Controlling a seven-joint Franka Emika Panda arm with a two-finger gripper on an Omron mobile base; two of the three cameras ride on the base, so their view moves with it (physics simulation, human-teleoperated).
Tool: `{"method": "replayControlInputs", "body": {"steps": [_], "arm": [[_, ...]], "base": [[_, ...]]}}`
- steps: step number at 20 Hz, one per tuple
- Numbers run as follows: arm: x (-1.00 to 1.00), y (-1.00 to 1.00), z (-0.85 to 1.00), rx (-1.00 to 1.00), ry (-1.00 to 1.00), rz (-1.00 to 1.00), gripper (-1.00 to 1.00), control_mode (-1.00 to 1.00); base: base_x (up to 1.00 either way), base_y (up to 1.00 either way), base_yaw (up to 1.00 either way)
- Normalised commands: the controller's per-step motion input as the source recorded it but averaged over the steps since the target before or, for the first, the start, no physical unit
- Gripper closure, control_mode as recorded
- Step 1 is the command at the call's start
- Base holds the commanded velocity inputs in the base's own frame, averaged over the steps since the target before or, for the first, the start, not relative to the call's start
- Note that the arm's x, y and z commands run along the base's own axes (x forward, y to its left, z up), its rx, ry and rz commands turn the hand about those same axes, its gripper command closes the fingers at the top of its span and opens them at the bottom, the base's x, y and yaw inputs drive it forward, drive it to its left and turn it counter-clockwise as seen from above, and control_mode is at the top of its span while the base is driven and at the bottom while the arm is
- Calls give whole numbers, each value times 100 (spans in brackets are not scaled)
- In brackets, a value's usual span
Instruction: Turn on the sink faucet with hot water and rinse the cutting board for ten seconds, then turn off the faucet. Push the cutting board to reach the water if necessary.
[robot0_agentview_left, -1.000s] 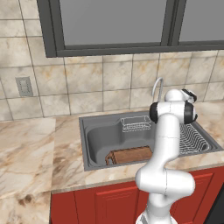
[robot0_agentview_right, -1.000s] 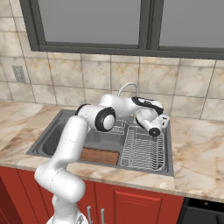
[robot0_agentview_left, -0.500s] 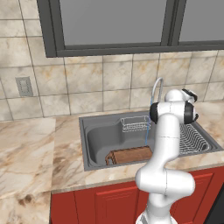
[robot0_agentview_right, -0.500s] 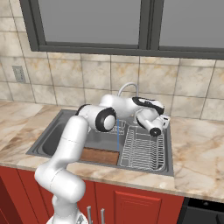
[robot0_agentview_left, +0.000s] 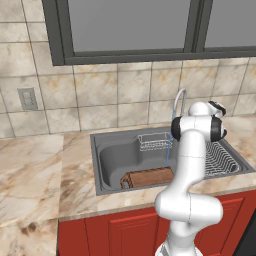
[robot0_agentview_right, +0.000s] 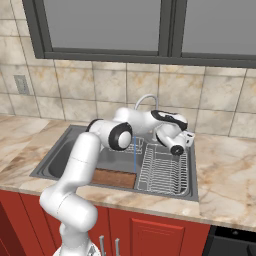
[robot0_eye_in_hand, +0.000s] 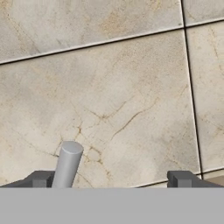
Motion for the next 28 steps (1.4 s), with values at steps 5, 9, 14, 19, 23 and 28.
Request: {"method": "replayControlInputs", "body": {"steps": [5,9,14,19,23,28], "arm": [[-67,-69,-2,0,0,0,-100,-100],[-71,-77,0,0,2,2,-100,-100],[-66,-68,0,0,7,3,-100,-100],[-36,-42,0,0,9,2,-100,-100],[0,-6,0,0,2,10,-100,-100],[0,0,15,0,1,14,-100,-100]], "base": [[0,0,0],[0,0,0],[0,0,0],[0,0,0],[0,0,0],[0,0,0]]}}
